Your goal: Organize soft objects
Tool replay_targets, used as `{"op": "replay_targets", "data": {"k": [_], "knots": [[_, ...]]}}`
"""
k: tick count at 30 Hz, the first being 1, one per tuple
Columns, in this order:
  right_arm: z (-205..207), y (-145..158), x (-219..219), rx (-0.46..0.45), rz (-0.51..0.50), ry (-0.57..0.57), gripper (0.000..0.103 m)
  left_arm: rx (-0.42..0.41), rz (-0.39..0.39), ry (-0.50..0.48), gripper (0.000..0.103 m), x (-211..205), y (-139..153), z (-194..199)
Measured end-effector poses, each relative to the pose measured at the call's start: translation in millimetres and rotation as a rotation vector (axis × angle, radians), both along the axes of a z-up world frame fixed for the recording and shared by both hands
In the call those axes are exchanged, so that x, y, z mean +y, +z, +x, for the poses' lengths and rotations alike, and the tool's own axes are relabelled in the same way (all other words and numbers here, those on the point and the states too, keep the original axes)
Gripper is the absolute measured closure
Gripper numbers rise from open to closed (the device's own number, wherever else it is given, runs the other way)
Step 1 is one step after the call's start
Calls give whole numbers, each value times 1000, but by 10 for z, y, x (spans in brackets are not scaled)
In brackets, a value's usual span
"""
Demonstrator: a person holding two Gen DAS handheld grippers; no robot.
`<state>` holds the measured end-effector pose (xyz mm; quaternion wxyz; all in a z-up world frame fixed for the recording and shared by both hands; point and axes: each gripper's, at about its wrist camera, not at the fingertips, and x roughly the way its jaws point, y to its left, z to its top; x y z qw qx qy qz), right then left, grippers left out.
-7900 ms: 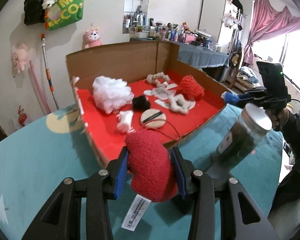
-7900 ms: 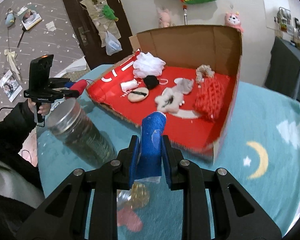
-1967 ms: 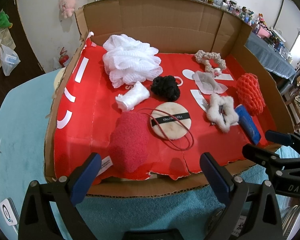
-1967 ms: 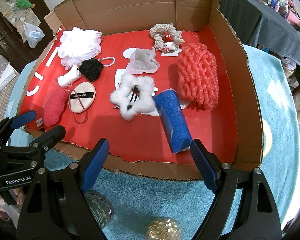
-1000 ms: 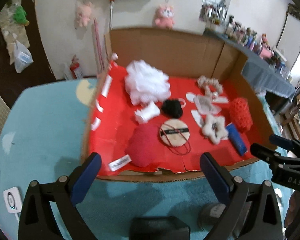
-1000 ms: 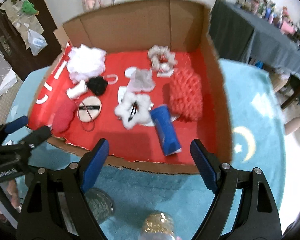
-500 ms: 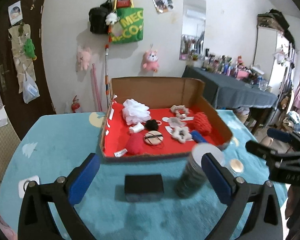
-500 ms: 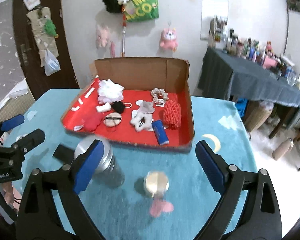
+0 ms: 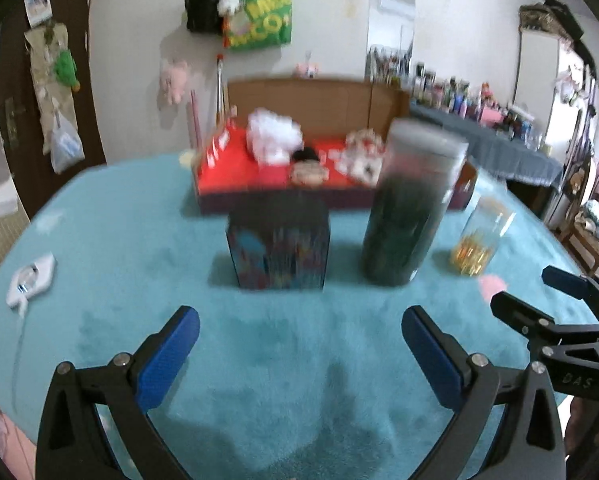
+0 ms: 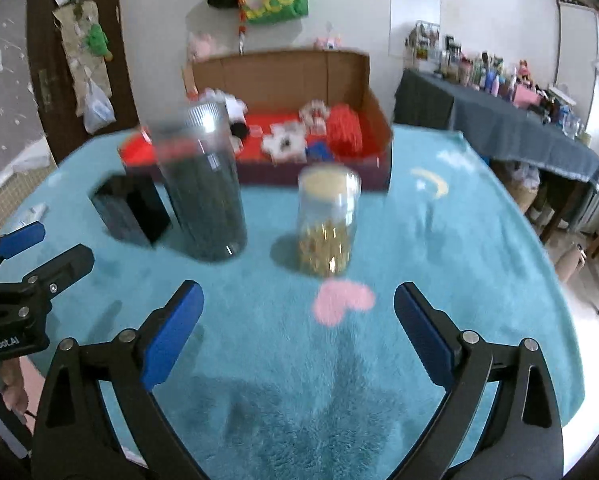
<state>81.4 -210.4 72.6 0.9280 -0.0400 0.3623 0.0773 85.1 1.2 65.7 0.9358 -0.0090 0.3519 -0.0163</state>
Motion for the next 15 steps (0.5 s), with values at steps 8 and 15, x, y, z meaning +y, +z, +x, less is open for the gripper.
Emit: {"op": "replay_targets", "data": {"k": [8,15], "knots": [[163,-441,-47,92,-17,-51,5,126,-27,33,0,34,-382,218],[145,-470,-51,95,-30,-65,4,142,27,53,0,-21,-415,229]]}}
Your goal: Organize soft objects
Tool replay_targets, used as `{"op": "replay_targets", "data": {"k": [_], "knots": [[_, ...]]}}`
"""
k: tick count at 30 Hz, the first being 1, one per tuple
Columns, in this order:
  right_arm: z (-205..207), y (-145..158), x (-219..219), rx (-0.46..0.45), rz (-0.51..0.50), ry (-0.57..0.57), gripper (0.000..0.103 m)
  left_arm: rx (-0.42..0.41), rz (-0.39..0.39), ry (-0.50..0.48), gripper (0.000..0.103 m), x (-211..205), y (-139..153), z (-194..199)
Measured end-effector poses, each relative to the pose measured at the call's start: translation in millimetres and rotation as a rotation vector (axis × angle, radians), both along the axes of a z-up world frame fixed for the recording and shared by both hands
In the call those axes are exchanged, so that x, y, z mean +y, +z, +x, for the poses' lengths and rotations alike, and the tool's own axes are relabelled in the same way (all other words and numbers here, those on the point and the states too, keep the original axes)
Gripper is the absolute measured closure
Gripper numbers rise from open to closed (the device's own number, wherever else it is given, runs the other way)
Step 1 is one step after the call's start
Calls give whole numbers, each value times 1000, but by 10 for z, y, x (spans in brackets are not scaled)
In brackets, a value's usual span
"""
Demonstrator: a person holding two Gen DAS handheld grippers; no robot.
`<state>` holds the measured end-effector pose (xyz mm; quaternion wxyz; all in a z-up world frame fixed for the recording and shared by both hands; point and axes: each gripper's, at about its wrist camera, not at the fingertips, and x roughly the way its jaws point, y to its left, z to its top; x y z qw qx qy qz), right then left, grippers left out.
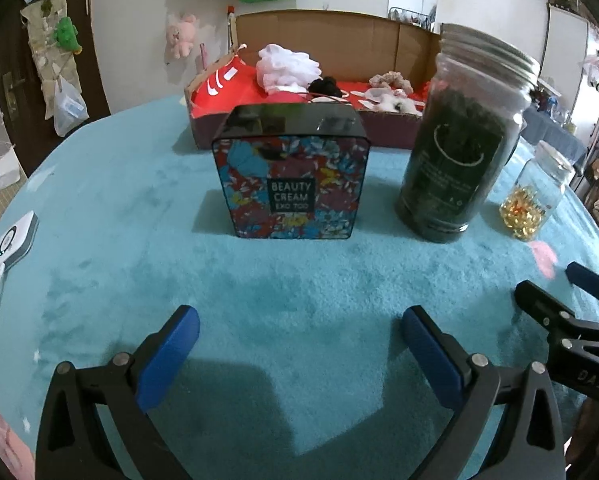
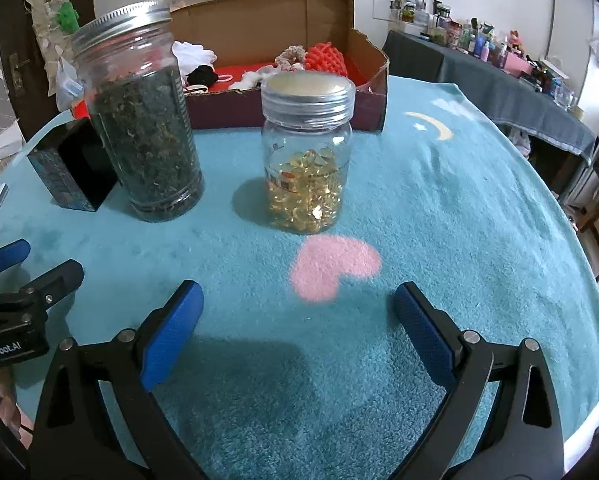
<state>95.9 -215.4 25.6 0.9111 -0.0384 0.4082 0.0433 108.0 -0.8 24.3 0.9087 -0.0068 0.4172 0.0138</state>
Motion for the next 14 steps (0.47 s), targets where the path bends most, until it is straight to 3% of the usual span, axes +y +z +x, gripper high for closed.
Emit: {"op": "replay_targets", "data": {"k": [14], "knots": [[-9,8,15,-3,-2,-5,4,-2,-4,5,0,12,12,-8]]}}
